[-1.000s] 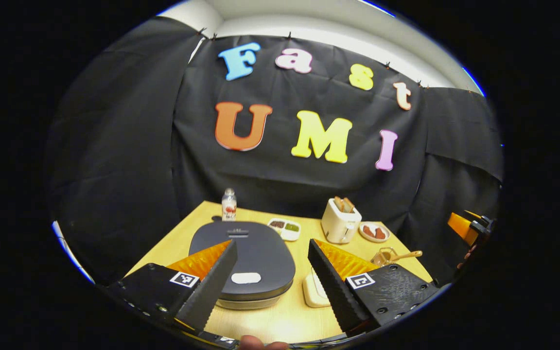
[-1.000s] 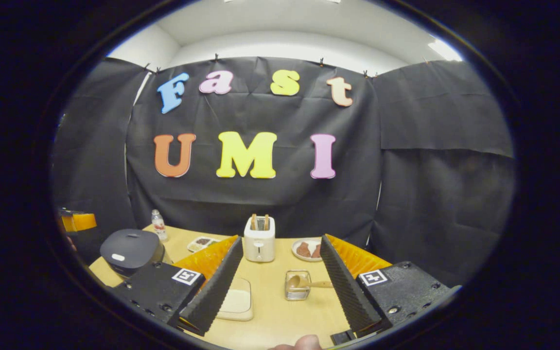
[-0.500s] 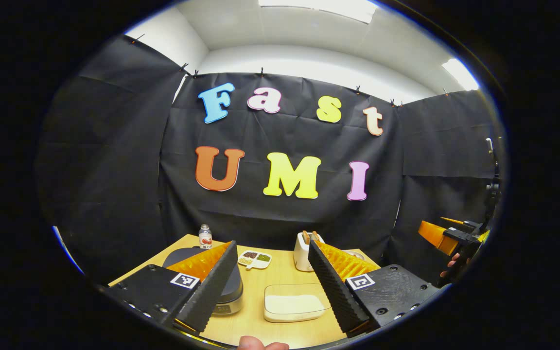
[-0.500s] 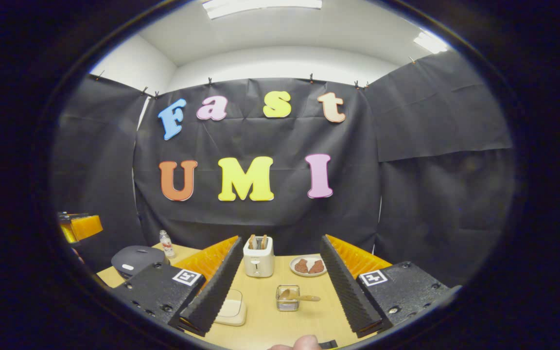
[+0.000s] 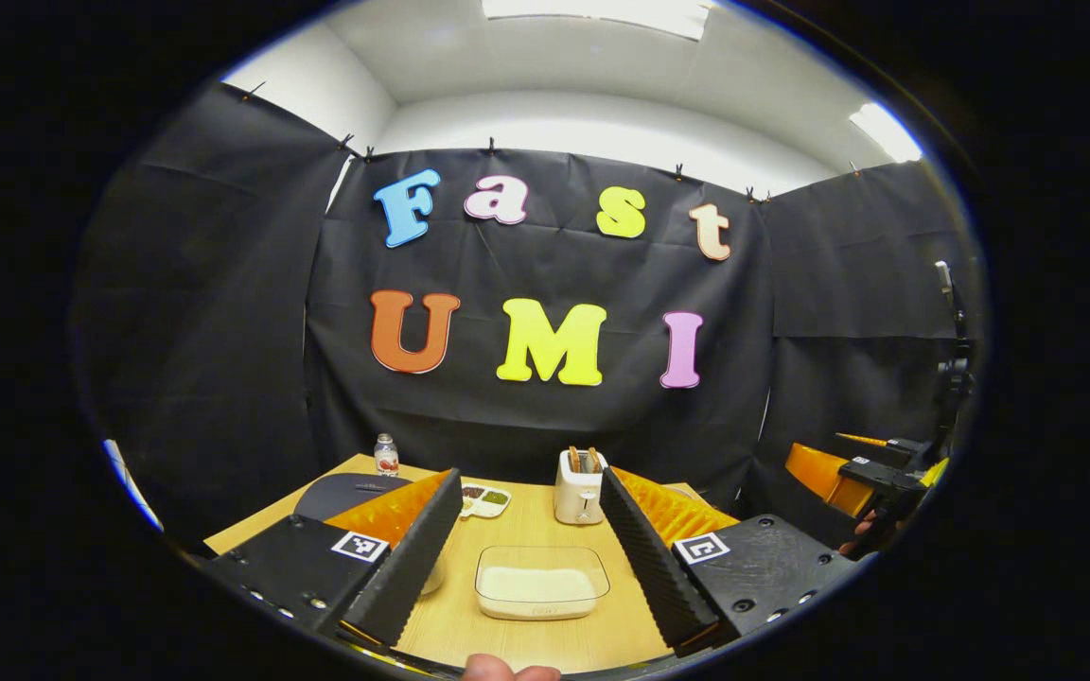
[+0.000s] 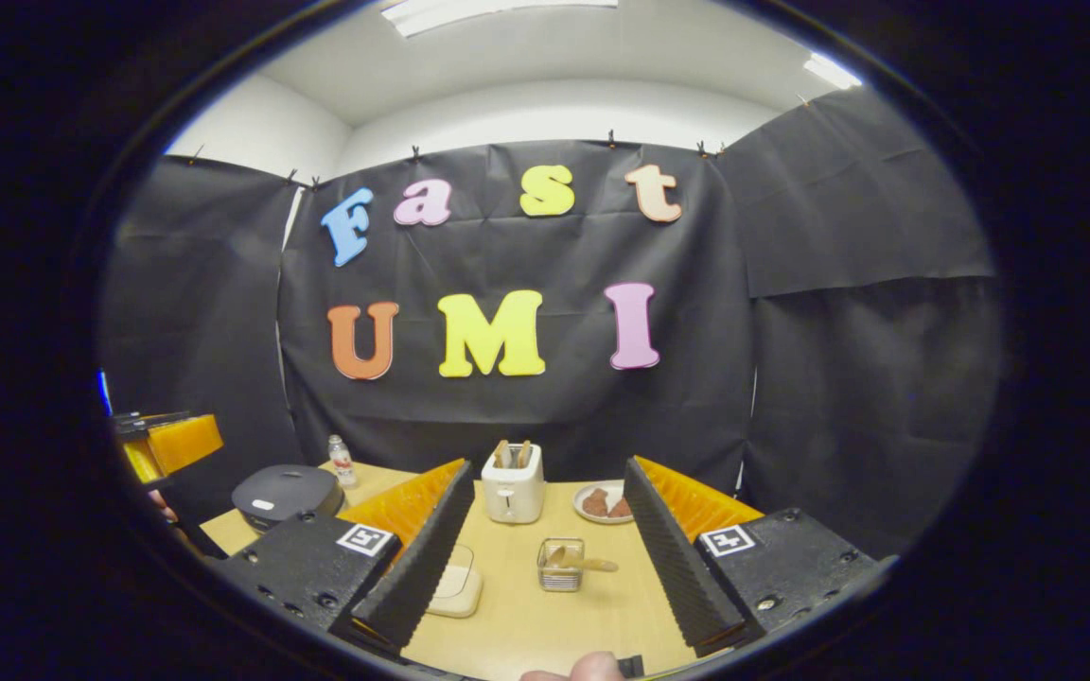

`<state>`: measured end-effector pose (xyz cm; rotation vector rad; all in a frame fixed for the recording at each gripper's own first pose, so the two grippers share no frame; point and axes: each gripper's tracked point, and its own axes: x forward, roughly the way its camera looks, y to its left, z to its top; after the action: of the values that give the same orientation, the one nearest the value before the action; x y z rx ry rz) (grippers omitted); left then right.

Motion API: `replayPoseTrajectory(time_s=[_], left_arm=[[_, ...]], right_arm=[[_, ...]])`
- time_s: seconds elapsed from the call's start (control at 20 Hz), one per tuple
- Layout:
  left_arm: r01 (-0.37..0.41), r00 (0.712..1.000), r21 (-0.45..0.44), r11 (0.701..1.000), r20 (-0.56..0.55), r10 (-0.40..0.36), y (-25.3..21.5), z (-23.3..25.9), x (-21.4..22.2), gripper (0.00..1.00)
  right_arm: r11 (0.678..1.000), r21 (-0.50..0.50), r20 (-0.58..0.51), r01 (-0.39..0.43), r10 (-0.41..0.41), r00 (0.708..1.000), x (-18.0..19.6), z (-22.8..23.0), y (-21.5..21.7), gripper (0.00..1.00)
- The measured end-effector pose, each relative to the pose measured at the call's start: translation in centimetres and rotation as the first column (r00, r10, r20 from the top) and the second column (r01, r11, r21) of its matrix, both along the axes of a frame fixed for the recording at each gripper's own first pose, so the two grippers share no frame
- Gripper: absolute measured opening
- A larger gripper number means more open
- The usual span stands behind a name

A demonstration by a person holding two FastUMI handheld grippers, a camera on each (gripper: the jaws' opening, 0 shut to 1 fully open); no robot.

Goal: Close the left gripper, press the button to open the rice cooker; take a wooden spoon from the chopstick holder with the right hand, scoop a spoonful of rice and pour it into the rice cooker, then put the wooden spoon back into the chopstick holder.

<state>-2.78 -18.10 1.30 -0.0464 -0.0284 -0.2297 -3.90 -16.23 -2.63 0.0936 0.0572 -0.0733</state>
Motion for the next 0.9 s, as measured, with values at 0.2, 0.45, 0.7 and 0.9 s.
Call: replayPoseTrajectory(time_s=[0.2, 0.45, 0.7, 0.9], left_arm=[[-0.006, 1.000, -0.010, 1.000, 0.010, 0.006, 0.4, 0.6, 0.9, 0.95], [-0.002, 1.000, -0.009, 1.000, 0.002, 0.002, 0.9, 0.7, 1.9, 0.95], [-0.003, 1.000, -0.005, 1.000, 0.010, 0.003, 2.0, 0.8, 2.7, 0.94], [0.010, 1.000, -0.015, 1.000, 0.001, -0.010, 2.7, 0.7, 2.8, 0.95]], right_arm=[[1.000, 0.003, 0.016, 0.021, -0.021, 1.000, 0.2, 0.6, -0.4, 1.00], [0.999, 0.021, 0.013, 0.033, -0.033, 0.999, 0.8, 0.4, 0.1, 1.00], [0.999, 0.019, 0.006, 0.036, -0.036, 0.999, 1.4, 0.5, 1.1, 1.00], [0.999, 0.024, 0.001, 0.032, -0.032, 0.999, 1.8, 0.3, 2.3, 1.00]])
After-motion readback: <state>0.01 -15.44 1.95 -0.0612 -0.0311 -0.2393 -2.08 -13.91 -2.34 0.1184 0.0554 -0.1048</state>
